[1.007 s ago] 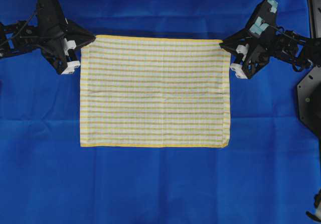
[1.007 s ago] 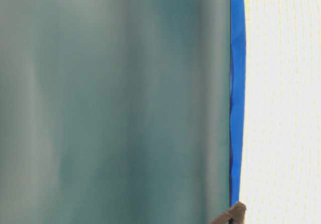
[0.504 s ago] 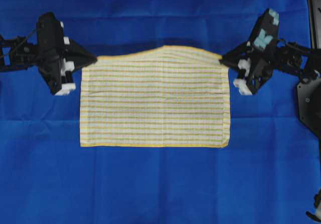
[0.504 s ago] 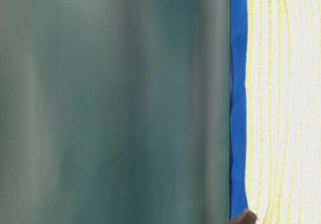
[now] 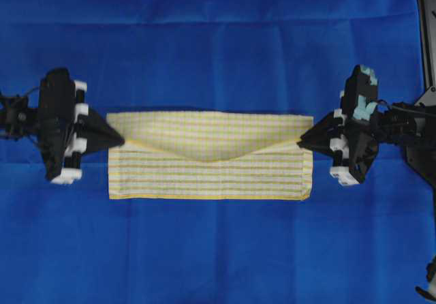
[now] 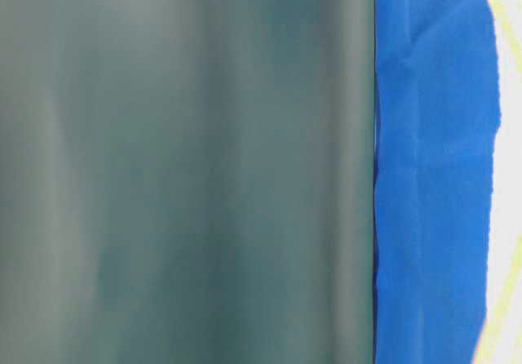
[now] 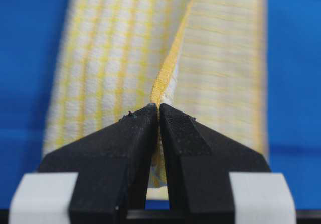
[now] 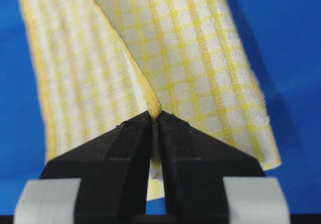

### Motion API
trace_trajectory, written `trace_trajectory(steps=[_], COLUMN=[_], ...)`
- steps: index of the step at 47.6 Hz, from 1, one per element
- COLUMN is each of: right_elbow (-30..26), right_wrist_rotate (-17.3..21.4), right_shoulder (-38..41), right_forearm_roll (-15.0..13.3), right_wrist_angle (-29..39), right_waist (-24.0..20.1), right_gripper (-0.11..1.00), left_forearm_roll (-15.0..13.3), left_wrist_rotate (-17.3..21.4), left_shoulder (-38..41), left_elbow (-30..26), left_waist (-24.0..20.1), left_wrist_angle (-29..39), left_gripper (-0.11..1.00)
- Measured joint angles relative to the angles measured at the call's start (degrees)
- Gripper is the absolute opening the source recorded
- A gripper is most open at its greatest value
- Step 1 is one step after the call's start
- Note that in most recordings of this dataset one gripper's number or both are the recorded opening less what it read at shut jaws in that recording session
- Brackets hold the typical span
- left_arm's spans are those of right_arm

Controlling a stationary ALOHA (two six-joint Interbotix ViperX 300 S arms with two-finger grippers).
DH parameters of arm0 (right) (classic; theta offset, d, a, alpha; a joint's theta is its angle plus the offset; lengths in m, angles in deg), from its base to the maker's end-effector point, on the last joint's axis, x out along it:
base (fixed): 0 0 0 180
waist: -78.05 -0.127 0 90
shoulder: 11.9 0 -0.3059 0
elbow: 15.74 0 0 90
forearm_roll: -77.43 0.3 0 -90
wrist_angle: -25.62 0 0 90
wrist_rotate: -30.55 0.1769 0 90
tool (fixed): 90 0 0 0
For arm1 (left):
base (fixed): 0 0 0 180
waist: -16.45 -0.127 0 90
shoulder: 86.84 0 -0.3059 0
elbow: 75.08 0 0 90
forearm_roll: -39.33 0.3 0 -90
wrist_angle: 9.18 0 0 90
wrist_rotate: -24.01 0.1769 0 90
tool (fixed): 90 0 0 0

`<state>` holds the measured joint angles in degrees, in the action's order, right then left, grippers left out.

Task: Fold the yellow towel.
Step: 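Fold the far edge toward the near edge with both grippers, then open both grippers to release the folded edge, then grasp the folded strip's left and right ends with both grippers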

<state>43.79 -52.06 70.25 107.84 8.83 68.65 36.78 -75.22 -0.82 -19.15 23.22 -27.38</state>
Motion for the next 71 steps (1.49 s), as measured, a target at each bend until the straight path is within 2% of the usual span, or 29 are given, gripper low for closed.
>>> trace_trajectory(steps=[7, 15, 44, 46, 49, 51, 53, 58, 59, 64, 66, 71], right_elbow=[-0.3, -1.6, -2.8, -2.8, -2.8, -2.9, -2.9, -3.0, -3.1, -3.2, -3.1, -3.0], right_wrist_rotate=[0.0, 0.0, 0.0, 0.0, 0.0, 0.0, 0.0, 0.0, 0.0, -0.5, -0.8, -1.8], right_shoulder=[1.1, 2.9, 4.4, 4.4, 4.4, 4.4, 4.4, 4.4, 4.4, 4.2, 4.0, 2.6], right_forearm_roll=[1.5, 2.2, 2.3, 2.3, 2.3, 2.3, 2.2, 2.3, 2.3, 2.3, 2.2, 2.3], right_wrist_angle=[0.0, 0.0, 0.5, 0.8, 1.0, 1.1, 1.1, 1.5, 1.5, 1.6, 1.6, 1.6], right_waist=[-4.0, -6.8, -10.5, -10.5, -10.7, -10.8, -10.9, -11.0, -11.0, -11.0, -11.0, -9.8], right_gripper=[0.05, 0.05, 0.05, 0.05, 0.05, 0.08, 0.17, 0.48, 0.55, 0.81, 0.82, 0.76], left_forearm_roll=[0.0, 0.0, -0.1, -0.1, -0.1, 0.0, -0.1, -0.1, -0.1, -0.1, 0.0, -0.1], left_wrist_rotate=[-2.7, -3.1, -3.2, -3.2, -3.2, -3.2, -3.2, -3.2, -3.2, -2.9, -2.7, -2.3], left_shoulder=[0.5, 1.4, 4.7, 4.7, 4.7, 4.7, 4.7, 4.5, 4.3, 3.2, 2.5, 0.9], left_elbow=[-0.2, -0.8, -3.3, -3.3, -3.3, -3.3, -3.3, -3.3, -3.3, -3.3, -3.3, -3.3], left_waist=[3.7, 5.5, 6.1, 6.1, 6.1, 6.1, 6.2, 6.4, 6.5, 6.7, 6.7, 6.2], left_wrist_angle=[0.0, 0.0, 2.5, 2.6, 2.8, 2.8, 2.8, 3.0, 3.2, 4.4, 4.9, 6.1], left_gripper=[0.04, 0.04, 0.04, 0.07, 0.18, 0.29, 0.4, 0.68, 0.71, 0.67, 0.66, 0.62])
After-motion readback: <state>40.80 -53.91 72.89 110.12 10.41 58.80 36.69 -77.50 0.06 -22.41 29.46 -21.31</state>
